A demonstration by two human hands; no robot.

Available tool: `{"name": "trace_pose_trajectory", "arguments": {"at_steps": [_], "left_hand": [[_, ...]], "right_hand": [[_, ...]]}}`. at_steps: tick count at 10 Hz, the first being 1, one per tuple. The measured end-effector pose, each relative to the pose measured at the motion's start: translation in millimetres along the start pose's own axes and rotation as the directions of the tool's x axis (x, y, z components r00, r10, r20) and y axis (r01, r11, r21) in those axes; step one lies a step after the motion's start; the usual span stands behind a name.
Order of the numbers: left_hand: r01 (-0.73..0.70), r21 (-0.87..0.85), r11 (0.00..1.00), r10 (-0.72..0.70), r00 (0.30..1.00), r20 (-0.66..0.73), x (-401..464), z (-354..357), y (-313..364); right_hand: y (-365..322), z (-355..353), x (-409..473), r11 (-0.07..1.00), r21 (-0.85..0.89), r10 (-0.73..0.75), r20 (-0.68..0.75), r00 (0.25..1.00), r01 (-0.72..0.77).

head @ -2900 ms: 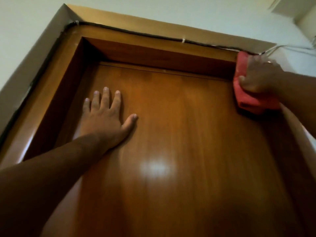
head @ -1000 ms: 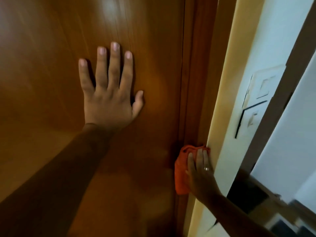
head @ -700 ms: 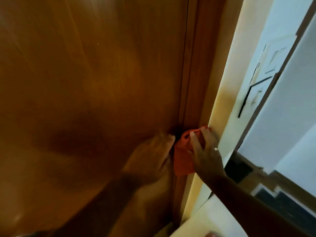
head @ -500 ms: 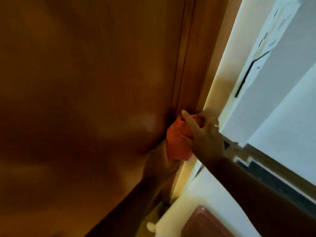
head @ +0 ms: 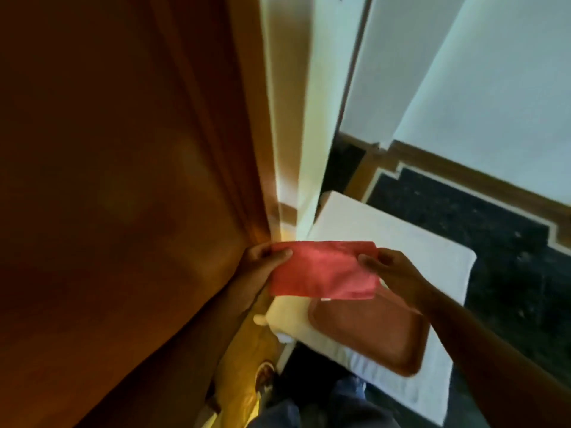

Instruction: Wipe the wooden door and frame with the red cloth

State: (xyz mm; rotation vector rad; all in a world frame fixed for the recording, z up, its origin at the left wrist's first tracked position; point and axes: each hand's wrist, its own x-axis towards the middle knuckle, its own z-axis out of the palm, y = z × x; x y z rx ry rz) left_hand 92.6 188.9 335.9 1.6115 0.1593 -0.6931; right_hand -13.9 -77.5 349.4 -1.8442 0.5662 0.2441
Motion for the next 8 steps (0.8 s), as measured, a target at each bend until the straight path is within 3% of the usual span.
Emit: {"name": "trace_pose_trajectory", "arguments": {"at_steps": [1,2,3,5,6,7,8], "left_hand": [[0.191,-0.055,0.980,-0.189,0.981,0.035,19.1,52.7,-38.2],[0.407,-0.095,0.909,-0.400,0.913,0.081,40.3,114.2,-98.0],[0.547,-0.015,0.837,-0.539,0.828,0.154,50.6,153.3,-152.8],[0.537,0.240,0.809,-0.549,0.836,-0.021,88.6,203.4,-237.4],[0.473,0.390,0.790,-0.494,0.868,-0.050,113.8,211.1,-267.1],[0.381,0.578,0.721,-0.475,0.880,0.012,140.8,210.5,-276.8],[0.376,0.674,0.636,-0.511,0.860,0.003,163.0,205.6,-274.7]], "right_hand": [[77.9,-5.4,-7.0,0.912,0.332,0.253,0.013,0.967,-0.243],[160.2,-17.8,-10.6,0.806,0.438,0.430,0.028,0.902,-0.398],[221.3,-36.5,-21.6,0.756,0.404,0.547,0.044,0.836,-0.516],[324.7,-38.9,-10.0,0.709,0.367,0.661,-0.049,0.749,-0.602],[359.1,-18.2,6.8,0.706,0.353,0.686,-0.126,0.717,-0.614],[378.6,7.3,19.4,0.721,0.284,0.686,-0.166,0.708,-0.632],[379.6,23.6,25.8,0.711,0.253,0.703,-0.277,0.655,-0.656]]}}
